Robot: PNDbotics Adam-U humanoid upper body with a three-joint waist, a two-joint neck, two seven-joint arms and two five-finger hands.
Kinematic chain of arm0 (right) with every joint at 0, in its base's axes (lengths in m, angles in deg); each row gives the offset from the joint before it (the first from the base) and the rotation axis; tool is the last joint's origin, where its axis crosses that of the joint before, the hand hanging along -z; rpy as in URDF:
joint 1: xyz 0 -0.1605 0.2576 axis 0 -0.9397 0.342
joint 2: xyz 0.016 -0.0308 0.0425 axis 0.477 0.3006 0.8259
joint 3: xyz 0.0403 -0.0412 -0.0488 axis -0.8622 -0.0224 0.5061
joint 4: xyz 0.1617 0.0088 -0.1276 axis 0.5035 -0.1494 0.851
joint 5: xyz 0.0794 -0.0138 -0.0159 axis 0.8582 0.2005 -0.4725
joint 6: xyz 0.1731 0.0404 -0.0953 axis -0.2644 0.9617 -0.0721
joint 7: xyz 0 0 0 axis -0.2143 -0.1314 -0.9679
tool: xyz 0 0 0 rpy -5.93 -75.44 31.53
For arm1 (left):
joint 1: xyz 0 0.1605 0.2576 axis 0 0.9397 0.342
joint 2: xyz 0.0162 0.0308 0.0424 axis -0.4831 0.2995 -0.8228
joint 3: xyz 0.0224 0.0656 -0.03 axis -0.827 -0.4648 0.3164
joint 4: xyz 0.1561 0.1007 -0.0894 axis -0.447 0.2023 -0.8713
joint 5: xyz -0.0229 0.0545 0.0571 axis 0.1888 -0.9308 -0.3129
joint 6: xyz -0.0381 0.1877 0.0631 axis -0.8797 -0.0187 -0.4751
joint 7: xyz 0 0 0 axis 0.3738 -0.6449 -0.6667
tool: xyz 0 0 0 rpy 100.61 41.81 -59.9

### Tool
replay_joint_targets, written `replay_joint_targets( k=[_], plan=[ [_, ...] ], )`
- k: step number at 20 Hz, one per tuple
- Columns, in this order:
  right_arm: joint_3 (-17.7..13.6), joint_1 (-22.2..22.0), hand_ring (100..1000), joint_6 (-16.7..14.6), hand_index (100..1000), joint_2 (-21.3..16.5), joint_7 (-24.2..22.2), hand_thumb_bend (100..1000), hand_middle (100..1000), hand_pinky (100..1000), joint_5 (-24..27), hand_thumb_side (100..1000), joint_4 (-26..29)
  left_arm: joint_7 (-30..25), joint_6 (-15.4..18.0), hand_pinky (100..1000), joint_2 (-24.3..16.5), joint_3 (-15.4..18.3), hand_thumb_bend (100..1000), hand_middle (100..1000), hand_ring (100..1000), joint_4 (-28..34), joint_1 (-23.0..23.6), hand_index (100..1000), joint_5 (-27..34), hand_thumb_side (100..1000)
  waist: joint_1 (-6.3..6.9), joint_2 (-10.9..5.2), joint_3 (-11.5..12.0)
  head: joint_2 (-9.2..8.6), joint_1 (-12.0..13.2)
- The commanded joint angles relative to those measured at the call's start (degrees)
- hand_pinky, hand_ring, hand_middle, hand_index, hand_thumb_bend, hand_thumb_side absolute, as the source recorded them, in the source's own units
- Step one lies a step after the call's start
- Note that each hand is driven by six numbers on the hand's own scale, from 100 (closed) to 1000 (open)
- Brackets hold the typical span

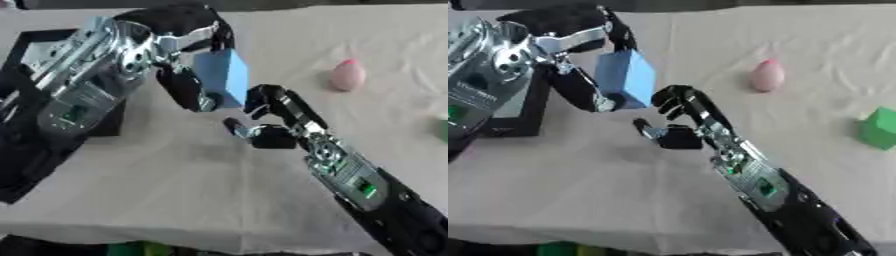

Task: Pick up the objects with one hand, pass them to the other hand, and then place them into the box on the other side of the table.

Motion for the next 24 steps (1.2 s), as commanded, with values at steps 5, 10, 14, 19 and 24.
replay_joint_targets(
  k=[5, 10, 14, 19, 24],
  plan=[
    [-0.5, 0.8, 647, -0.4, 659, -1.0, 0.0, 422, 600, 631, -0.6, 200, 1.2, 1.2, -9.1, 798, -2.1, 5.3, 216, 445, 776, 1.7, 0.1, 445, 1.4, 100, -0.15, -0.83, 0.0, -0.14, 0.1],
    [-0.6, 0.9, 649, -1.2, 660, -1.4, 0.6, 418, 602, 632, -0.6, 174, 1.9, 7.8, -11.3, 794, -4.9, 10.4, 184, 446, 774, 0.7, 1.8, 444, 4.3, 100, -0.19, -0.83, 0.0, -0.09, 0.2],
    [-1.0, 1.0, 649, -1.8, 661, -1.8, 1.1, 415, 604, 634, -0.5, 159, 2.7, 11.1, -12.1, 799, -8.3, 12.6, 204, 454, 775, -3.0, 3.7, 451, 6.2, 100, -0.23, -0.74, -0.1, -0.31, 0.6],
    [-1.6, 1.2, 652, -2.4, 665, -2.4, 1.6, 411, 609, 636, -0.7, 139, 4.5, 14.6, -12.3, 795, -11.2, 14.8, 216, 459, 775, -8.6, 6.0, 454, 6.9, 100, -0.57, -0.47, -0.3, -1.05, 3.0],
    [-2.4, 1.4, 650, -2.9, 663, -2.9, 2.6, 410, 608, 635, -0.5, 131, 7.1, 18.6, -12.3, 798, -13.2, 17.0, 243, 464, 775, -14.4, 7.6, 460, 6.7, 100, -0.96, -0.05, -0.6, -2.43, 6.3]
  ],
)
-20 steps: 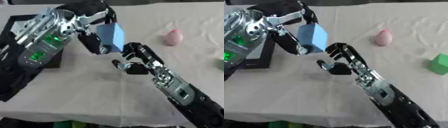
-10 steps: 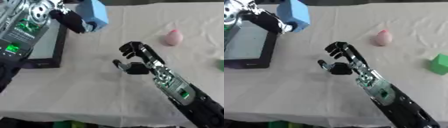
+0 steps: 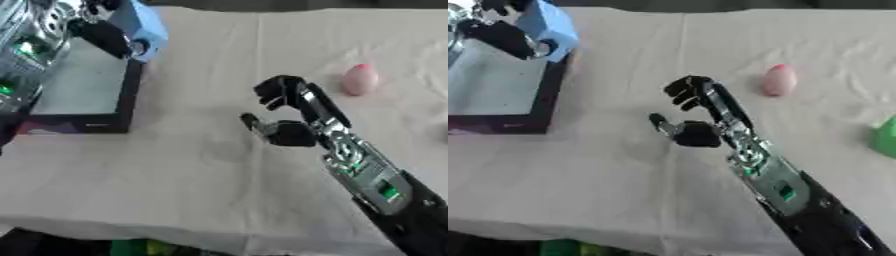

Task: Pick up the objects with one hand, pass them to the other hand, and then place them into the box on the other side of the table.

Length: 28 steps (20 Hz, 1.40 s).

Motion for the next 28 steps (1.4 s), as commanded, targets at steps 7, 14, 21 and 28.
replay_joint_targets(
  k=[7, 14, 21, 28],
  plan=[
    [-1.9, 1.3, 651, -1.0, 664, -2.0, 1.4, 413, 609, 638, -0.1, 123, 6.8, 6.7, 0.7, 796, -2.4, 4.6, 280, 486, 771, -12.6, 0.0, 480, -1.2, 100, -0.76, 0.04, -0.6, -3.5, 4.6],
    [-2.2, 1.4, 650, -0.7, 663, -2.3, 1.4, 411, 608, 638, 0.1, 123, 8.7, 12.2, 2.9, 809, -0.8, 6.4, 342, 553, 789, -22.0, -0.4, 599, -0.9, 106, -1.31, 1.18, -1.2, -4.49, 5.5],
    [-2.3, 1.3, 650, -0.5, 663, -2.4, 1.5, 410, 596, 639, 0.1, 123, 8.9, 13.0, 4.1, 880, -0.3, 6.9, 560, 777, 896, -26.0, -0.6, 874, -2.1, 666, -1.53, 1.44, -1.4, -3.9, 5.3],
    [-2.4, 1.2, 650, -0.5, 662, -2.4, 1.5, 411, 590, 639, 0.2, 123, 9.1, 12.3, 2.8, 890, -0.3, 7.5, 685, 785, 906, -26.9, -0.6, 901, -3.9, 602, -1.47, 1.18, -1.5, -3.43, 4.9]
  ],
)
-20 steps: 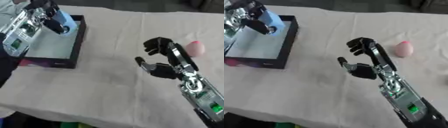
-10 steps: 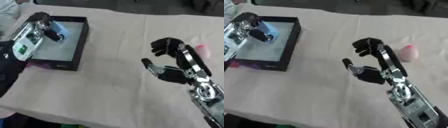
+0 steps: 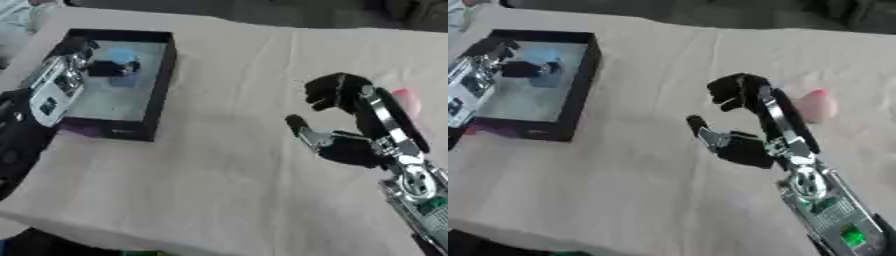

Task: Pick up the objects with one hand, pass them to the other hand, and then place them into the box on the other side of the table.

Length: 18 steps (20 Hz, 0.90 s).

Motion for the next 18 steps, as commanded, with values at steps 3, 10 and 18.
replay_joint_targets(
  k=[3, 10, 18],
  plan=[
    [-0.6, 0.6, 650, 0.1, 663, -1.0, 0.1, 412, 590, 640, 0.1, 122, 1.1, -0.3, -0.7, 885, -1.4, 1.5, 695, 777, 903, 1.1, -1.2, 894, -1.1, 574, 0.37, -1.37, 0.0, 0.45, -0.3],
    [-1.2, 0.3, 654, 0.1, 666, -1.8, 0.5, 411, 593, 641, 0.1, 120, 1.7, 3.1, -1.6, 813, -2.5, 2.7, 341, 760, 853, 9.9, -0.3, 836, 3.7, 543, 0.54, -1.98, -0.1, 1.67, -5.0],
    [-4.7, 0.0, 723, 5.4, 739, -5.9, -3.1, 405, 692, 669, 0.7, 166, 5.0, 17.3, 6.0, 745, -4.2, 4.0, 123, 775, 850, 28.4, 4.6, 810, 21.2, 504, 0.46, -2.63, -0.7, 2.2, -8.1]
  ],
)
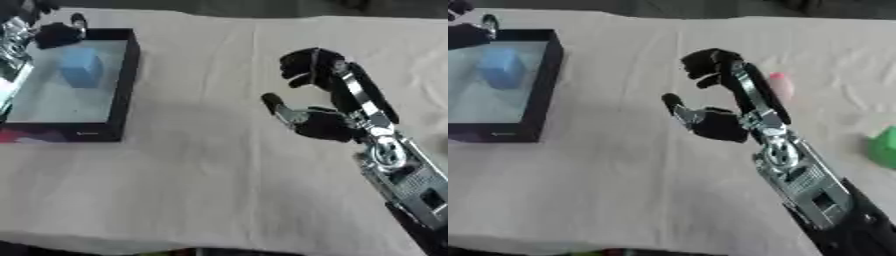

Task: Pick up the objects with one hand, pass them to the other hand, and then place them into the box on the other side of the table.

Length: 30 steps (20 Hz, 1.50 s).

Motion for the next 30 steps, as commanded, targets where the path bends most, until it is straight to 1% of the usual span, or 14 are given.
replay_joint_targets(
  k=[1, 5, 8, 9, 10, 13, 17, 20, 24, 26, 28, 30],
  plan=[
    [-2.6, 0.2, 735, 3.4, 754, -3.2, -2.7, 410, 713, 675, 0.4, 175, 2.9, 7.5, 4.6, 744, -2.5, 1.2, 124, 776, 854, 6.8, 1.2, 813, 8.5, 520, 0.17, -1.52, -0.3, 0.15, -0.9],
    [-6.2, -0.9, 766, 8.7, 788, -6.2, -7.7, 401, 765, 691, 1.3, 211, 5.2, 14.0, 10.9, 730, -1.6, 0.9, 122, 769, 852, 12.0, 4.8, 815, 18.0, 568, -0.09, -1.8, -0.7, 0.15, -1.6],
    [-9.6, -2.0, 775, 11.9, 796, -8.5, -11.3, 408, 776, 695, 3.1, 216, 6.3, 17.4, 15.1, 723, 0.4, 1.2, 124, 765, 850, 14.6, 6.8, 813, 22.5, 578, -0.29, -1.91, -0.9, 0.1, -1.9],
    [-10.7, -2.3, 778, 12.6, 796, -9.1, -12.3, 256, 780, 697, 3.6, 305, 6.6, 18.3, 16.3, 719, 1.1, 1.4, 125, 764, 849, 15.2, 7.4, 812, 23.6, 580, -0.35, -1.93, -0.9, 0.12, -2.0],
    [-11.9, -2.7, 778, 13.2, 796, -9.9, -13.2, 414, 780, 699, 4.0, 215, 6.9, 19.2, 17.4, 718, 2.1, 1.7, 127, 761, 847, 15.8, 7.9, 809, 24.7, 586, -0.43, -1.94, -1.0, 0.12, -2.1],
    [-14.8, -4.2, 784, 14.3, 798, -13.0, -15.9, 438, 784, 708, 4.4, 212, 7.4, 21.4, 20.1, 712, 4.7, 2.4, 130, 757, 844, 17.0, 9.5, 802, 27.2, 603, -0.71, -1.88, -1.2, 0.07, -2.4],
    [-17.1, -6.5, 790, 14.5, 800, -17.4, -18.5, 464, 789, 721, 3.1, 205, 7.6, 22.4, 21.6, 712, 6.5, 2.6, 135, 756, 844, 17.9, 10.9, 801, 28.7, 615, -0.86, -1.77, -1.4, 0.02, -3.3],
    [-18.9, -8.1, 795, 14.3, 804, -20.5, -18.6, 483, 794, 731, 2.2, 198, 7.6, 22.5, 22.1, 711, 6.8, 2.6, 134, 755, 843, 18.1, 11.5, 800, 28.9, 617, -0.8, -1.7, -1.4, -0.13, -4.3],
    [-21.1, -10.4, 803, 14.8, 809, -24.6, -18.6, 508, 801, 744, 1.5, 190, 7.1, 22.3, 22.7, 710, 7.1, 2.5, 136, 752, 841, 18.3, 11.9, 798, 28.8, 615, -0.83, -1.57, -1.5, -0.48, -6.1],
    [-21.9, -11.5, 814, 14.8, 817, -26.3, -19.4, 530, 811, 758, 0.6, 191, 6.3, 22.3, 23.0, 709, 7.2, 2.4, 133, 751, 840, 18.4, 12.0, 796, 28.5, 612, -0.87, -1.49, -1.5, -0.63, -6.9],
    [-22.3, -12.6, 830, 13.9, 832, -27.7, -22.1, 556, 828, 779, -1.2, 191, 5.5, 22.4, 23.1, 710, 7.3, 2.4, 132, 749, 839, 18.5, 12.1, 795, 28.4, 613, -0.86, -1.4, -1.6, -0.73, -7.4],
    [-22.8, -13.4, 842, 12.3, 846, -28.9, -26.4, 571, 839, 796, -3.4, 173, 4.5, 22.3, 23.1, 710, 7.3, 2.3, 130, 748, 839, 18.5, 12.3, 793, 28.4, 615, -0.77, -1.34, -1.6, -0.75, -7.7]
  ],
)
